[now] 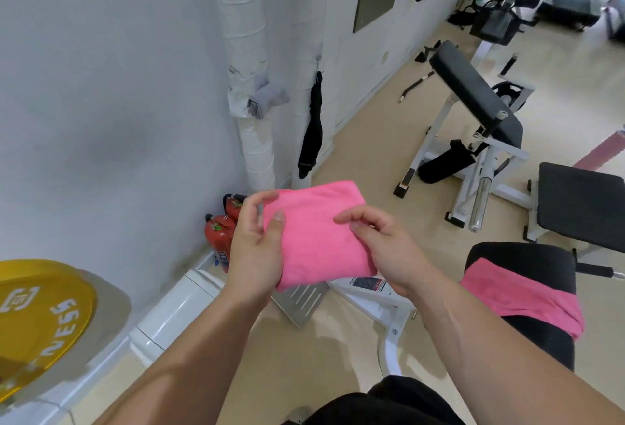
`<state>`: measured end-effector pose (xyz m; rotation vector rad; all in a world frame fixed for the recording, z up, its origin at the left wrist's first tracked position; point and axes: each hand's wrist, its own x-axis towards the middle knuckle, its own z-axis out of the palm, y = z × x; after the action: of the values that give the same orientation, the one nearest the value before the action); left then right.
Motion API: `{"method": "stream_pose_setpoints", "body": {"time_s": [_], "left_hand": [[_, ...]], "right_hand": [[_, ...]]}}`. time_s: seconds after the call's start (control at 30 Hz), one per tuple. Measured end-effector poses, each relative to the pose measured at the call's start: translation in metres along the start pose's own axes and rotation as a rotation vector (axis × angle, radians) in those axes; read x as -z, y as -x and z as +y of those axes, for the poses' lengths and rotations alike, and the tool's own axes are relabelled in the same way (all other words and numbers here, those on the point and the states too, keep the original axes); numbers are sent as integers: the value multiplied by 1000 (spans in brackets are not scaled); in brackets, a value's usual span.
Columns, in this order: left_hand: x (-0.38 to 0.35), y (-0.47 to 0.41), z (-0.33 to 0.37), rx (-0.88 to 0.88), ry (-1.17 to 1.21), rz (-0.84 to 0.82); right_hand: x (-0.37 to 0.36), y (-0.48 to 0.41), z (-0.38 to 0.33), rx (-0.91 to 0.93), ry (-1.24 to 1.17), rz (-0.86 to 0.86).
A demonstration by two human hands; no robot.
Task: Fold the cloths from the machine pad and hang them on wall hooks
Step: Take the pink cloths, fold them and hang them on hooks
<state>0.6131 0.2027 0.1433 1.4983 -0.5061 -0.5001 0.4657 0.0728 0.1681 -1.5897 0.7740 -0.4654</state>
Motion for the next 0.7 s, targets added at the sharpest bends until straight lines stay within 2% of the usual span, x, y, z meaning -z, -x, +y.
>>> {"method": "stream_pose_setpoints", "body": {"time_s": [0.1, 0.17, 0.23, 0.3, 0.4, 0.53, 0.7], "left_hand": [[1, -8, 6, 56, 88, -153], [1, -20, 11, 77, -5, -232], [0, -39, 20, 72, -163, -241], [-7, -65, 33, 55, -278, -189], [-27, -109, 50, -79, -460, -66], [-61, -170, 74, -214, -666, 94], [-90, -234, 95, -341, -772, 136]], "right_hand": [[4, -23, -11, 17, -42, 14], [11, -42, -22, 31, -54, -47], [20, -63, -34, 59, 18, -158], [29, -90, -44, 105, 236, -231], [40, -144, -57, 214, 482, -256], [61, -220, -77, 386, 574, -221], [96, -305, -110, 571, 653, -296]]}}
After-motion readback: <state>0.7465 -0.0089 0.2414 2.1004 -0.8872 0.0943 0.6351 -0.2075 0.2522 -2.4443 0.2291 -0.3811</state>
